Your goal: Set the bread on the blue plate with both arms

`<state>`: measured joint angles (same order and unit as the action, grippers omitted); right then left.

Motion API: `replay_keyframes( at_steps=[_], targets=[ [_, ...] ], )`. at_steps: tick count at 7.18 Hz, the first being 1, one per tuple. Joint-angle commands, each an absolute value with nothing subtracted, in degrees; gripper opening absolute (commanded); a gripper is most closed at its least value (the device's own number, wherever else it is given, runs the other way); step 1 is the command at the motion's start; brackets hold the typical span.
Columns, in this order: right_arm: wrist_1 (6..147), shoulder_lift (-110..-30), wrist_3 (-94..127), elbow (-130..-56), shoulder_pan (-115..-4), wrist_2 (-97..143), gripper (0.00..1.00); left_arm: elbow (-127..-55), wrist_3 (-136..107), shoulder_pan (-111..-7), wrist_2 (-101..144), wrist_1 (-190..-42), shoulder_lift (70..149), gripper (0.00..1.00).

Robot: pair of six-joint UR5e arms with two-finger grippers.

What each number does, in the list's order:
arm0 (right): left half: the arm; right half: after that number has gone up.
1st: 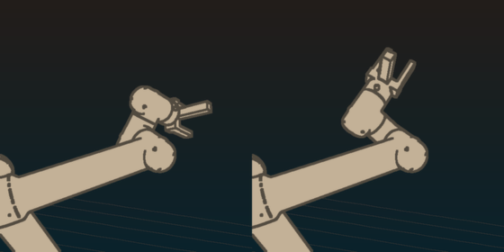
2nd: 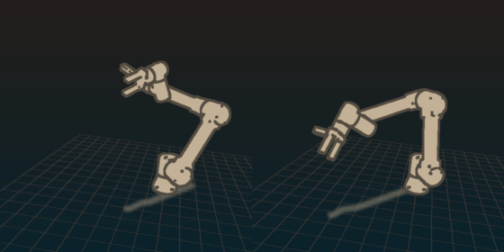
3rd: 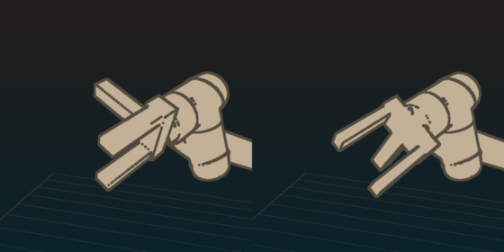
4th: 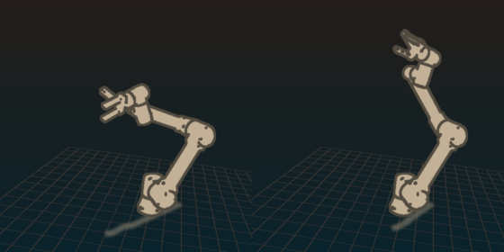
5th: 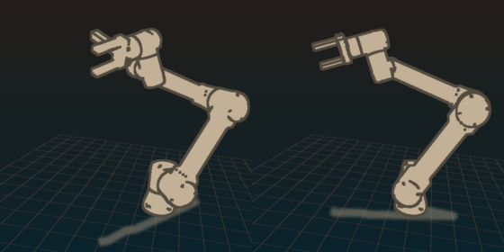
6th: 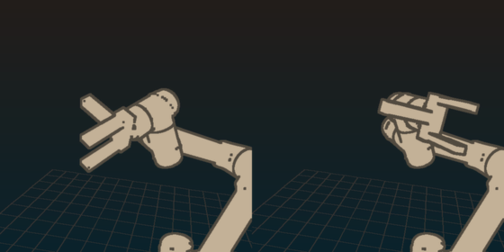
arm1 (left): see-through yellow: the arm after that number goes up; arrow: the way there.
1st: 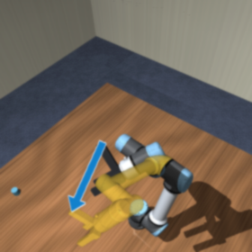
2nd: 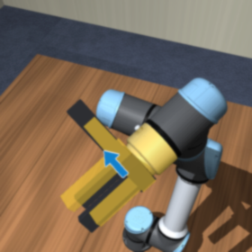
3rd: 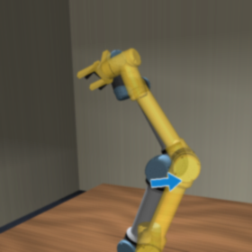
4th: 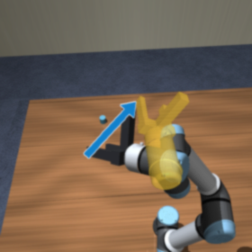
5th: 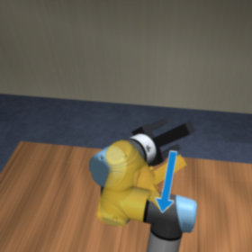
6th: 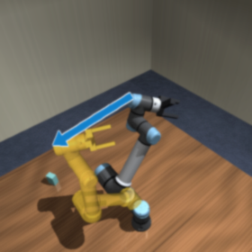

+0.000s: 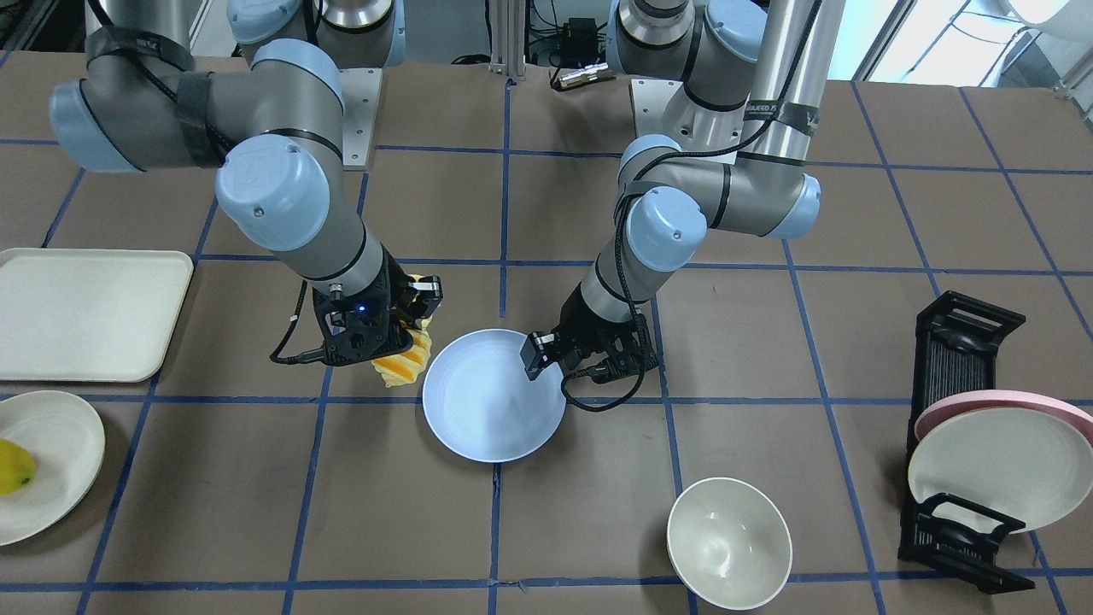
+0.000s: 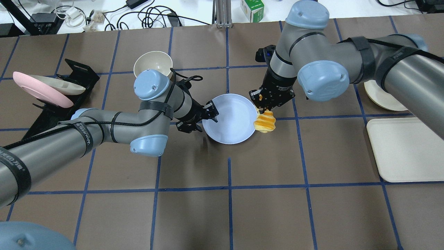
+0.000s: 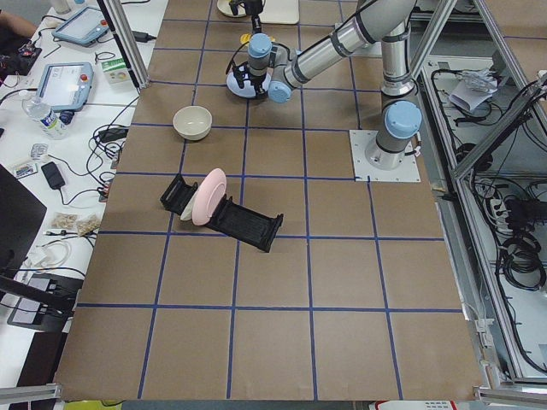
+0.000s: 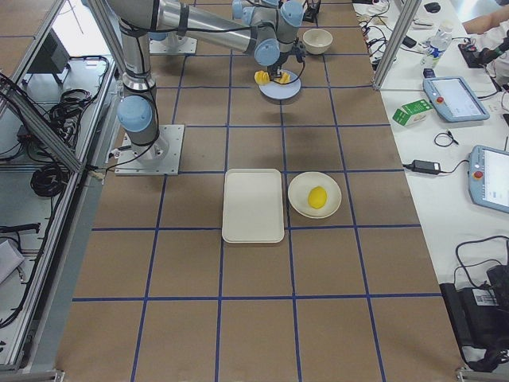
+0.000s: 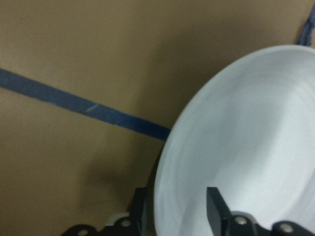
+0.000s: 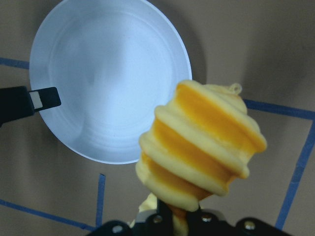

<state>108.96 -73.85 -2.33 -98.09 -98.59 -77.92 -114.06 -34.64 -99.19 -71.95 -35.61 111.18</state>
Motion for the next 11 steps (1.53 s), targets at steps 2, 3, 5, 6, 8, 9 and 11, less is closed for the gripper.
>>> replay_keyframes(
  at_steps=[2,3,5,6,8,9,11],
  targets=[
    [121.6,-65.7,1.2,-97.7,-103.6,-77.3,0.0,-100.7,-33.8,-98.3,-74.3,-56.2,107.9,1.0],
    [123.9,-63.9,5.3,-97.7,-106.3,-77.3,0.0,-94.6,-32.4,-98.6,-82.0,-66.8,105.4,1.0],
    [126.8,-62.6,5.7,-98.3,-108.0,-77.4,0.99,-89.9,-28.2,-98.3,-84.4,-82.6,98.0,1.0],
    [126.7,-62.6,5.5,-97.7,-108.0,-77.7,1.0,-89.6,-25.3,-98.3,-86.9,-86.2,93.7,1.0],
    [125.5,-63.3,5.4,-95.1,-106.9,-78.2,1.0,-89.8,-20.7,-98.1,-91.7,-93.4,86.9,1.0],
    [119.7,-63.8,4.5,-90.9,-104.9,-78.9,1.0,-90.3,-20.1,-97.3,-91.2,-94.6,86.4,1.0],
    [101.4,-68.3,-5.3,-84.1,-99.2,-84.9,1.0,-89.3,-8.7,-89.2,-87.4,-94.2,87.3,1.0]
  ],
)
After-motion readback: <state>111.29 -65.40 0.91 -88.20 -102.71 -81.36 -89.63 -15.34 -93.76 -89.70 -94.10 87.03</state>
